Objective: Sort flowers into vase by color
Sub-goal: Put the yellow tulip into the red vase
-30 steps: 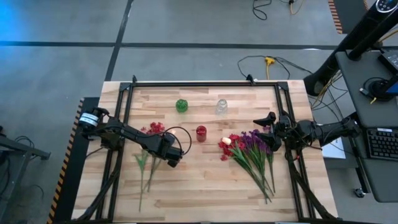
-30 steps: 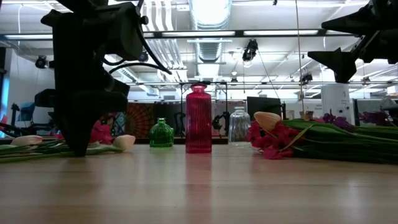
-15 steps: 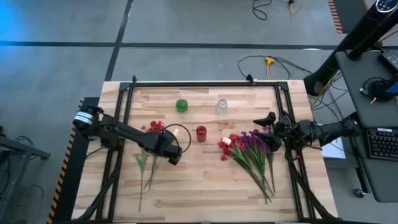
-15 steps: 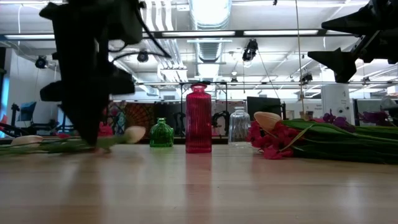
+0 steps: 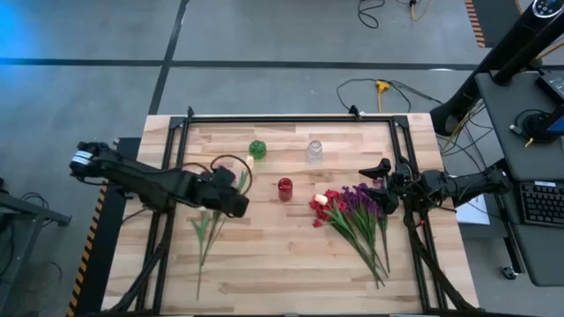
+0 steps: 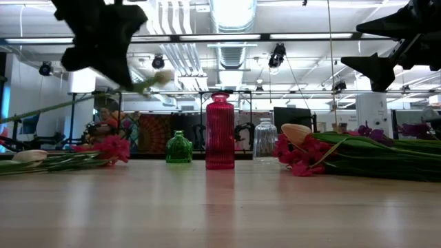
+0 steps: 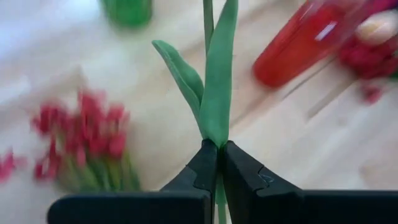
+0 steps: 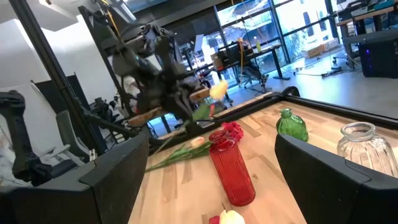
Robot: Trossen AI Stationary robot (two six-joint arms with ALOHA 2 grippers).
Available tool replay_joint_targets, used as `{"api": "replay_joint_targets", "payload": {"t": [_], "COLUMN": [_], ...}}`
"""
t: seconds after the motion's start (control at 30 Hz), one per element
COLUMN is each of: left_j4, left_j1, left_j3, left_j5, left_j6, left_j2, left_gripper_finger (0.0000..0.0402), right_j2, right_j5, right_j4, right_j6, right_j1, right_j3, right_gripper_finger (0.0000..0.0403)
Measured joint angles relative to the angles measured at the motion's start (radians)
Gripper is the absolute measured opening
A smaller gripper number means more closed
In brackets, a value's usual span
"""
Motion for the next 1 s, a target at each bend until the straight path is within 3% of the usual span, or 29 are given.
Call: {"api": "replay_joint_targets", "payload": {"t": [0.17, 0.27, 0.37, 0.57, 0.7, 0.87, 1.0], "left_j4": [0.221, 0.444, 0.688, 1.132, 1.359, 1.683, 1.735], "left_j1": [-0.016, -0.024, -0.033, -0.023, 0.007, 0.045, 0.103], "left_j3": [0.0, 0.0, 0.0, -0.024, -0.087, -0.172, -0.194], "left_j5": [-0.137, -0.152, -0.128, 0.068, 0.086, 0.198, 0.196], "left_j6": [0.253, 0.479, 0.746, 1.152, 1.282, 1.352, 1.339], "left_j2": [-0.076, -0.097, -0.098, -0.048, -0.012, 0.019, 0.027], "left_gripper_finger": [0.0001, 0.0001, 0.0001, 0.0001, 0.0001, 0.0001, 0.0001], "right_j2": [0.0, 0.0, 0.0, 0.0, 0.0, 0.0, 0.0], "right_j5": [0.001, 0.001, 0.001, 0.002, 0.002, 0.003, 0.003], "right_j4": [0.0, 0.0, 0.0, 0.001, 0.001, 0.001, 0.001], "right_j6": [0.0, 0.0, 0.0, -0.001, -0.001, -0.001, 0.0], "right_j1": [0.0, 0.0, 0.0, 0.0, 0.0, 0.0, 0.0], "right_j3": [0.0, 0.0, 0.0, 0.0, 0.0, 0.0, 0.0], "right_gripper_finger": [0.0341, 0.0341, 0.0341, 0.0341, 0.0341, 0.0341, 0.0341]}}
